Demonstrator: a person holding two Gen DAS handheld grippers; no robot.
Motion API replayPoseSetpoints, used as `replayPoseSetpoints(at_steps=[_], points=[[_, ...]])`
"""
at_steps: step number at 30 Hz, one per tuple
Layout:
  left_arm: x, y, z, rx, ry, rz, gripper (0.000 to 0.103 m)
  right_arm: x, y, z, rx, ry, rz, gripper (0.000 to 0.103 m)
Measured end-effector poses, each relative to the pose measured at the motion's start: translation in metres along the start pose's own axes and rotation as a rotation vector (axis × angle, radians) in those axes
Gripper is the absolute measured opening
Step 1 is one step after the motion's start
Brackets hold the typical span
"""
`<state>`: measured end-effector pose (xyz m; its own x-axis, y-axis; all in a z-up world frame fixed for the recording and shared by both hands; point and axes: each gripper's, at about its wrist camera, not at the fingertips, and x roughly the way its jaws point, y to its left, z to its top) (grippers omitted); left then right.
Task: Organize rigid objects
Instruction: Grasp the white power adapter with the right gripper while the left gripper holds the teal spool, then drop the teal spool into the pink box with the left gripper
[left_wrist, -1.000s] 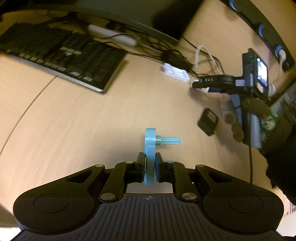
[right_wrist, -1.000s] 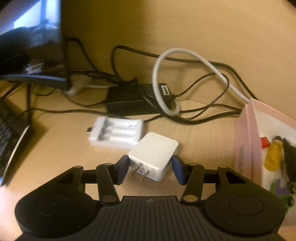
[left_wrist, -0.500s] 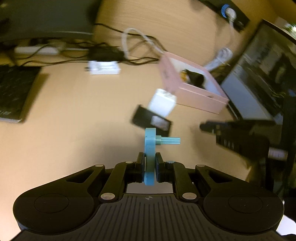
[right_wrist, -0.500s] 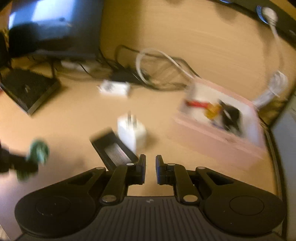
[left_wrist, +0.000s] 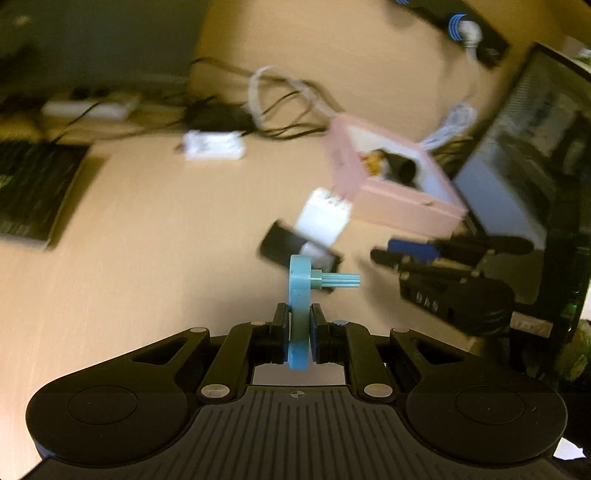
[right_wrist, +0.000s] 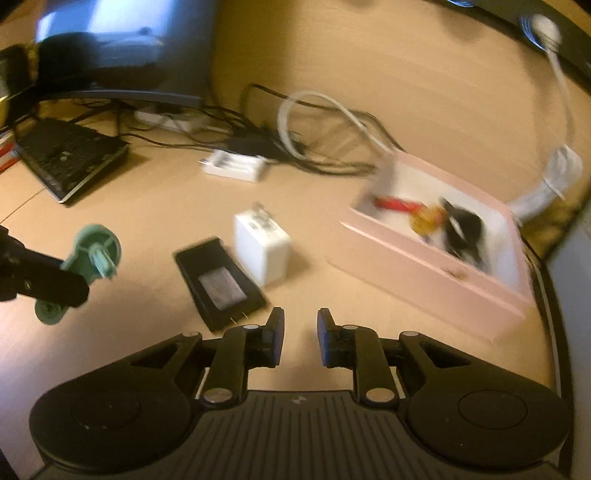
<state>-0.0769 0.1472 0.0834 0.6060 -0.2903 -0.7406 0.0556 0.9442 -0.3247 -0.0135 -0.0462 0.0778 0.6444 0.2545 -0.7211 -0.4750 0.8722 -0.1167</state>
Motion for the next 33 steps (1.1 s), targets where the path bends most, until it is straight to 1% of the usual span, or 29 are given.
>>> replayPoseSetpoints(at_steps=[2,3,5,7,9,12,14,18,20,21,23,28,30,33], points=[[-0.005,0.004,-0.006,-0.016,0.002,0.003,0.014,0.005,0.006,0.005,-0.061,-0.034,0.035,0.019],[-0.005,0.006,-0.009,-0.029,0.006,0.016,0.014,0.006,0.009,0.007,-0.102,-0.057,0.056,0.020],[-0.007,0.010,-0.015,-0.065,0.014,0.059,0.014,0.012,0.013,0.010,-0.202,-0.104,0.079,0.024],[-0.013,0.015,-0.021,-0.096,0.010,0.083,0.014,0.021,0.013,0.015,-0.256,-0.134,0.065,0.038],[-0.017,0.020,-0.027,-0.128,0.010,0.110,0.014,0.032,0.009,0.017,-0.285,-0.133,0.086,0.039],[-0.021,0.025,-0.036,-0.171,0.020,0.145,0.014,0.047,0.002,0.019,-0.288,-0.112,0.173,0.040],[-0.022,0.025,-0.041,-0.187,0.030,0.165,0.014,0.058,-0.001,0.023,-0.263,-0.108,0.203,0.040],[-0.022,0.020,-0.049,-0.185,0.059,0.181,0.014,0.083,-0.011,0.031,-0.159,-0.091,0.240,0.040],[-0.021,0.016,-0.051,-0.167,0.071,0.179,0.014,0.091,-0.015,0.032,-0.103,-0.072,0.266,0.040],[-0.021,0.014,-0.051,-0.157,0.076,0.174,0.014,0.093,-0.016,0.031,-0.083,-0.063,0.274,0.037],[-0.019,0.012,-0.048,-0.142,0.080,0.162,0.014,0.089,-0.017,0.030,-0.058,-0.058,0.267,0.024],[-0.010,-0.001,-0.033,-0.066,0.085,0.096,0.014,0.060,-0.025,0.024,-0.009,-0.079,0.238,0.023],[-0.003,-0.010,-0.026,-0.016,0.096,0.057,0.014,0.042,-0.032,0.018,0.013,-0.082,0.223,0.023],[0.011,-0.029,-0.018,0.079,0.123,-0.010,0.014,0.014,-0.038,0.005,0.028,-0.089,0.178,0.023]])
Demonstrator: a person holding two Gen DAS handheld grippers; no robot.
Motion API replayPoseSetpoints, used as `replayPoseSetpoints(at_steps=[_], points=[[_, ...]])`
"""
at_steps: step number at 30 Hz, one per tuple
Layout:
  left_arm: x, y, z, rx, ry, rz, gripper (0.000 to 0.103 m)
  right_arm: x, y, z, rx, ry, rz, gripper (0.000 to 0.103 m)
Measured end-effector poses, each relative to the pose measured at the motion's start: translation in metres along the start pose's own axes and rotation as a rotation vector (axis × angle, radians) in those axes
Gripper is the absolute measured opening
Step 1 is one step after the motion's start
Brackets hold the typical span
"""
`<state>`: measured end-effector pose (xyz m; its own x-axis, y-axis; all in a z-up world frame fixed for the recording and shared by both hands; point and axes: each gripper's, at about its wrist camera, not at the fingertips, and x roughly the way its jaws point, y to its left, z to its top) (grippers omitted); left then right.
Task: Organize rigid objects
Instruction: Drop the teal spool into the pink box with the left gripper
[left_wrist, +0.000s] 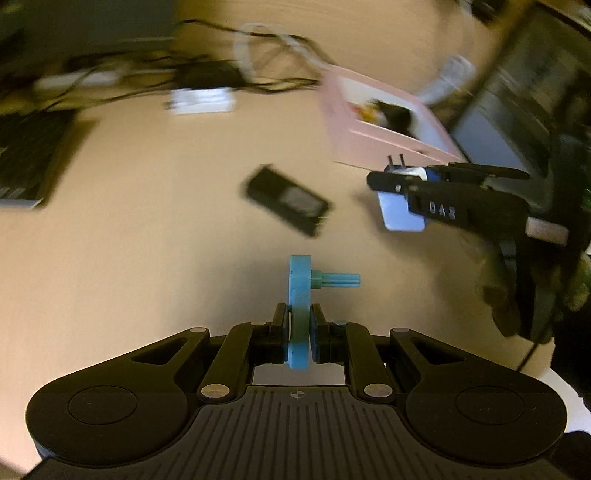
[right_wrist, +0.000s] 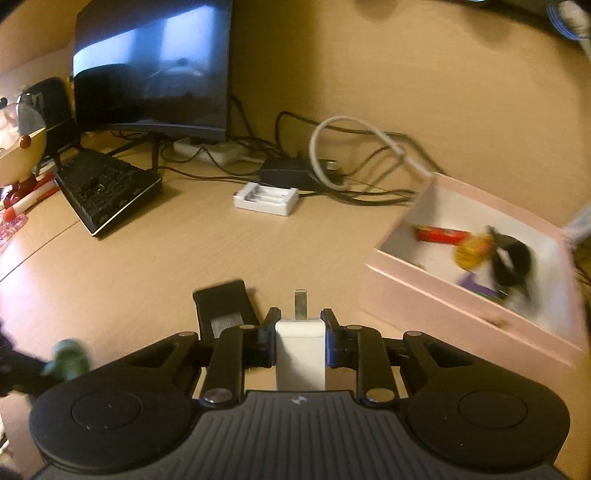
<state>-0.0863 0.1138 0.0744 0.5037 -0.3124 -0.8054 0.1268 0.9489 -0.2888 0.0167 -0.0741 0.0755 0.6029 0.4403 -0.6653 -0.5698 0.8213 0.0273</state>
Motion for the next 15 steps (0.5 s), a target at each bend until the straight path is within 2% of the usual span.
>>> replayPoseSetpoints(at_steps=[5,10,13,15], points=[[0.019,-0.034,0.012,0.166,0.046,-0.107,0.014,-0.050,-0.003,-0.025,0.029,0.008,-0.093,0.023],[0.023,-0.069,0.026,0.344,0.078,-0.237,0.014,-0.094,-0.016,-0.046,0.110,0.012,-0.215,0.023],[0.017,-0.084,0.053,0.392,0.019,-0.266,0.014,-0.117,-0.026,-0.054,0.172,-0.001,-0.293,0.023],[0.014,-0.089,0.079,0.365,-0.046,-0.278,0.014,-0.130,-0.032,-0.059,0.205,-0.011,-0.336,0.023]])
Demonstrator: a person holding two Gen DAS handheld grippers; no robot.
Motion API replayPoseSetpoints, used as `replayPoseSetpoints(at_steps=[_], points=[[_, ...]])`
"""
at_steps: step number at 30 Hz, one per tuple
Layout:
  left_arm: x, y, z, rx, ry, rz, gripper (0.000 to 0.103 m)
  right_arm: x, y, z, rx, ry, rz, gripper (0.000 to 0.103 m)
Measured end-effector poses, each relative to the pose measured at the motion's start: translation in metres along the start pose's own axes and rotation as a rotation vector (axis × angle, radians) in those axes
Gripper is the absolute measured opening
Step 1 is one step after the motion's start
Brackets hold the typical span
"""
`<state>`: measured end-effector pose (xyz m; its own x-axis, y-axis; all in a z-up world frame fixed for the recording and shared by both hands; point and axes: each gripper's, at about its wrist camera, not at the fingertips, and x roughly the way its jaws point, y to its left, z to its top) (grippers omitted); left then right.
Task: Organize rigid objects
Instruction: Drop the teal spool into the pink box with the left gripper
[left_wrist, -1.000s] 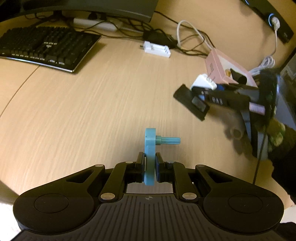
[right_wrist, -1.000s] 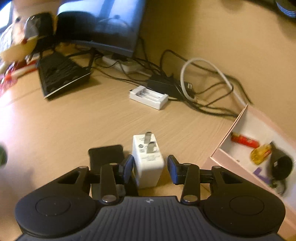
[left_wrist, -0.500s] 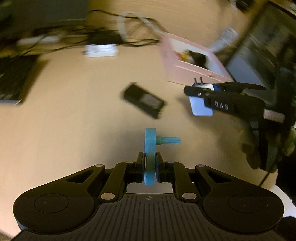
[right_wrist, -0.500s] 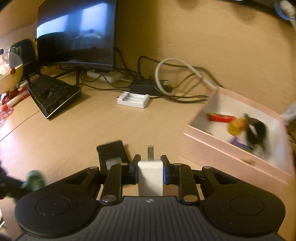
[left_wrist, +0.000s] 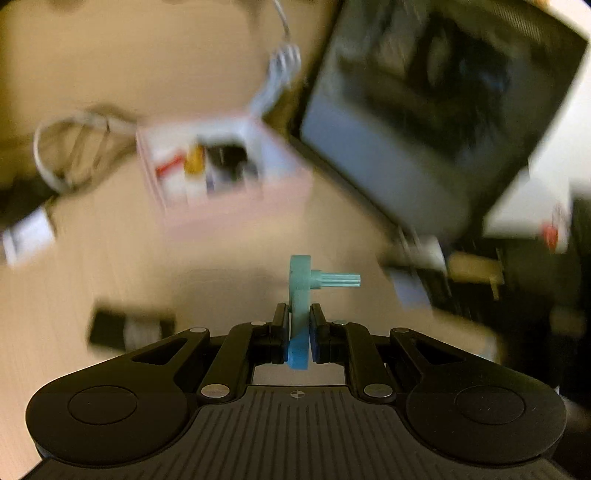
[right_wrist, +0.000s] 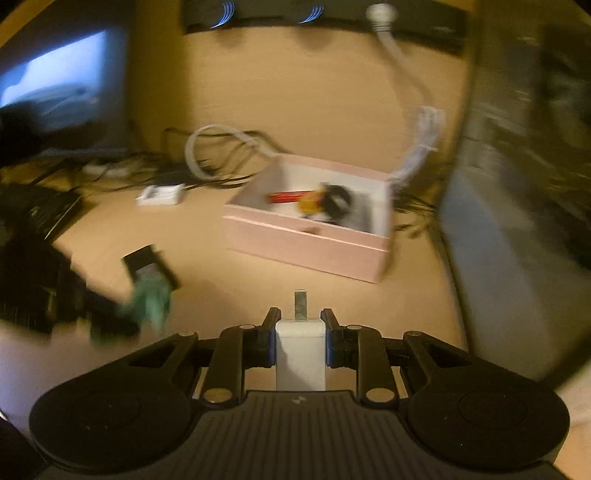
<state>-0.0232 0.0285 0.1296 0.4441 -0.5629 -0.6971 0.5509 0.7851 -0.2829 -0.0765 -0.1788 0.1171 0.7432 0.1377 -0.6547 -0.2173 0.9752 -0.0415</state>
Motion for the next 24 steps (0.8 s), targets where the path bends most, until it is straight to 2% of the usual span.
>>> replayPoseSetpoints(at_steps=[6,8,11,13,15,17,20,24], points=[[0.017,0.020,0.085,-0.052,-0.188,0.099,0.014,-0.020,-0.019,-0.011,0.077,-0.022,-0.072,0.022],[0.035,0.030,0.111,-0.108,-0.210,0.139,0.014,-0.023,-0.021,-0.015,0.091,-0.025,-0.087,0.022],[0.066,0.046,0.133,-0.177,-0.205,0.183,0.017,-0.026,-0.021,-0.020,0.102,-0.033,-0.099,0.022],[0.086,0.050,0.140,-0.168,-0.213,0.219,0.017,-0.029,-0.021,-0.024,0.113,-0.034,-0.106,0.022],[0.096,0.050,0.140,-0.158,-0.244,0.276,0.017,-0.030,-0.024,-0.030,0.128,-0.024,-0.114,0.022],[0.098,0.054,0.136,-0.176,-0.265,0.300,0.017,-0.032,-0.028,-0.037,0.143,-0.008,-0.123,0.022],[0.095,0.060,0.128,-0.241,-0.266,0.261,0.017,-0.029,-0.036,-0.045,0.155,0.021,-0.133,0.022],[0.078,0.051,0.097,-0.240,-0.223,0.225,0.017,-0.021,-0.046,-0.044,0.171,0.039,-0.121,0.022]])
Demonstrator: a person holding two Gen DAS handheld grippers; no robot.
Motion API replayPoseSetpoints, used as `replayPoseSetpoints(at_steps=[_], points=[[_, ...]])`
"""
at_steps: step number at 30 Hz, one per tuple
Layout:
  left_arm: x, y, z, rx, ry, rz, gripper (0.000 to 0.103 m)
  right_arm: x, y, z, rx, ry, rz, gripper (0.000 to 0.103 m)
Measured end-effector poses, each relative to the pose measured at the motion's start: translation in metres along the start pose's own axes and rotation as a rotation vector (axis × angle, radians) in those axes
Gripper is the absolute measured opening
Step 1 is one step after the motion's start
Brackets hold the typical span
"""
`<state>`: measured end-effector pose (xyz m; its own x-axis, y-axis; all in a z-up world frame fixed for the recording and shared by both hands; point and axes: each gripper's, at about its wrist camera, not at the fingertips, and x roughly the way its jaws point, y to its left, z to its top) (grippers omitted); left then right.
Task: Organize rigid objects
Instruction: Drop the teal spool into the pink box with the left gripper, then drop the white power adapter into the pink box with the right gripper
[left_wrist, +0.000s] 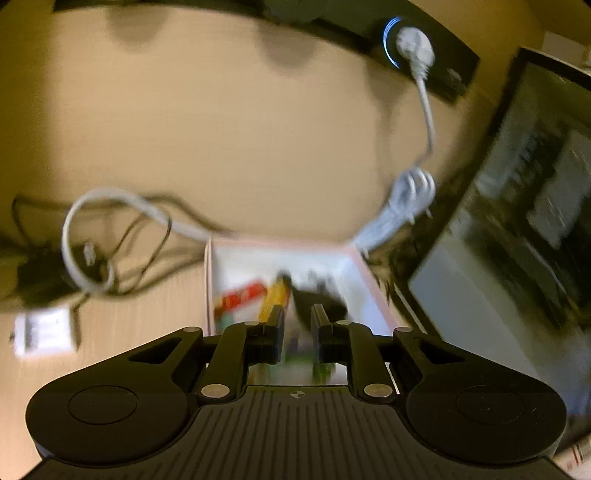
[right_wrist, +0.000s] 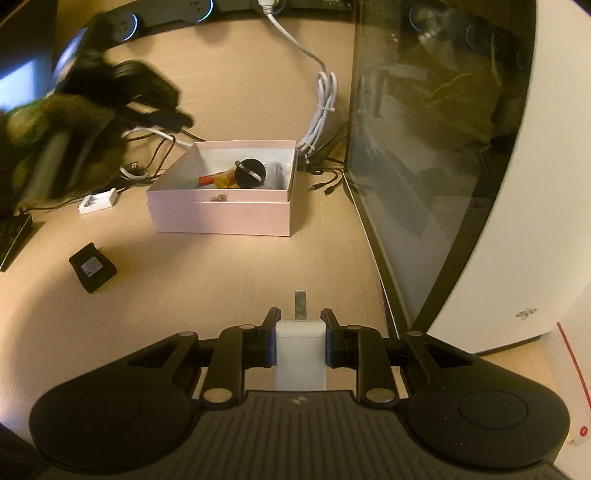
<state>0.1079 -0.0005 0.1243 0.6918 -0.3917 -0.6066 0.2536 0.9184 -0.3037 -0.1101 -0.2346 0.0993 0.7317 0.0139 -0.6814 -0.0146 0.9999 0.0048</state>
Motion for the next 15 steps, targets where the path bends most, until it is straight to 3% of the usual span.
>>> replayPoseSetpoints(at_steps=[3,9,12,15], points=[[-0.022,0.013,-0.029,-0.021,0.065,-0.018,0.017,0.009,-0.002,0.011,0.002,-0.011,0.035,0.022],[-0.067,0.049,-0.092,-0.076,0.171,0.053,0.017,0.040,0.014,0.054,-0.063,-0.058,0.121,0.022],[-0.091,0.065,-0.117,-0.125,0.193,0.096,0.017,0.058,0.025,0.088,-0.104,-0.120,0.147,0.022],[-0.115,0.083,-0.139,-0.216,0.185,0.156,0.017,0.085,0.032,0.128,-0.065,-0.156,0.202,0.022]])
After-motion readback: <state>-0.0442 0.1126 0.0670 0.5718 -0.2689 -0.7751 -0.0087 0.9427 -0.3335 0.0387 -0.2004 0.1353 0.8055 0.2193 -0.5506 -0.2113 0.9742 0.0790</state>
